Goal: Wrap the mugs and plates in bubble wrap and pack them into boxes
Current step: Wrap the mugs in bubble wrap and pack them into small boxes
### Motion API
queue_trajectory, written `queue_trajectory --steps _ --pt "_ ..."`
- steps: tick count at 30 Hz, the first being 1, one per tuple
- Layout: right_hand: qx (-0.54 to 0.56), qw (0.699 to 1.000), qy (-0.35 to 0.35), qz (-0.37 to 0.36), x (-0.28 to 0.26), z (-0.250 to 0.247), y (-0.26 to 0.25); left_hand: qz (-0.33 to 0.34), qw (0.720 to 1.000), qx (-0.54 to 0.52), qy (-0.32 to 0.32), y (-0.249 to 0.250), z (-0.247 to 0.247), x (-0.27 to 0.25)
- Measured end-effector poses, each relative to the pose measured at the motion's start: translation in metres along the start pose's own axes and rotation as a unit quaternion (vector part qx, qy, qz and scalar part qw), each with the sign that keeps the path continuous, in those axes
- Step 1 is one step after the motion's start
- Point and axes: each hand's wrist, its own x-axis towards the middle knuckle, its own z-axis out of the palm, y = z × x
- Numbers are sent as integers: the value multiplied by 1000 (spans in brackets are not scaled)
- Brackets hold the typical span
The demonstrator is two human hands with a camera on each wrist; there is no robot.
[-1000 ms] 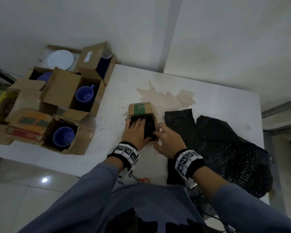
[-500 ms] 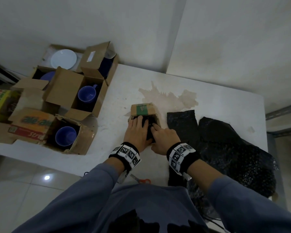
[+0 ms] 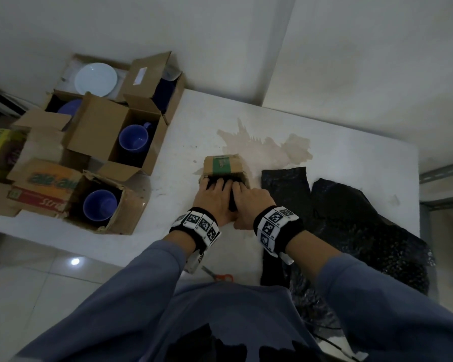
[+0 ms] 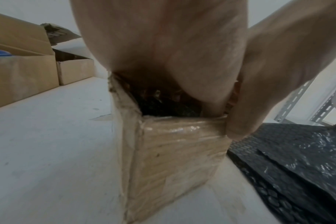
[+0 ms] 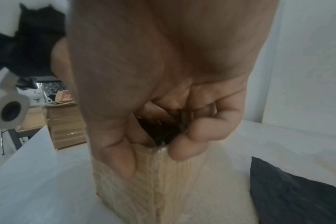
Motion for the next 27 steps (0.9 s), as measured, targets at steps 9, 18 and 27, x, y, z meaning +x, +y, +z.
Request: queue_trajectory --steps 9,18,27 --pt "31 999 -30 -2 12 -11 4 -4 999 -37 1 0 2 1" --pt "38 999 6 9 4 6 1 -46 997 28 47 7 9 -13" --pt "213 961 177 -9 -15 9 20 45 950 -265 157 -30 -6 -33"
